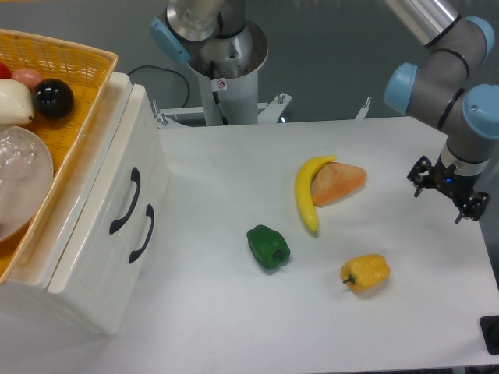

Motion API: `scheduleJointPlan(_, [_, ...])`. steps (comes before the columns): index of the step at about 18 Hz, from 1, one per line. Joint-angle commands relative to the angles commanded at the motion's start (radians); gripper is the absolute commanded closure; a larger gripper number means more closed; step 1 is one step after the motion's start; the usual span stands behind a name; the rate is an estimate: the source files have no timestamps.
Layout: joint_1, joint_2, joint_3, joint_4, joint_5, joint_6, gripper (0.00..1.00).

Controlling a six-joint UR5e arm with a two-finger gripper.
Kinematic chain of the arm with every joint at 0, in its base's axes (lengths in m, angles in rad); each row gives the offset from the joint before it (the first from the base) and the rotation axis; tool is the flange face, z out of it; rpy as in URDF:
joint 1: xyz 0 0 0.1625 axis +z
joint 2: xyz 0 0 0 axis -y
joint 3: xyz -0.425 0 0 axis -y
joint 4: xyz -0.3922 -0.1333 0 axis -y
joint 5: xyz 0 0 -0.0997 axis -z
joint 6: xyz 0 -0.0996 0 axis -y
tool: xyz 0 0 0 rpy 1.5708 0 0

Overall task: Slide the top white drawer open
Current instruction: 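Lift the gripper from its start pose beside the fruit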

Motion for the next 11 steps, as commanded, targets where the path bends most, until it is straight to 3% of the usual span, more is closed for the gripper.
scheduleJointPlan(9, [-0.006,0.012,-0.023,0.000,-0.038,-0.046,0.00])
scheduleJointPlan(11, [-0.015,0.032,-0.055,0.003,-0.038,-0.086,0.00])
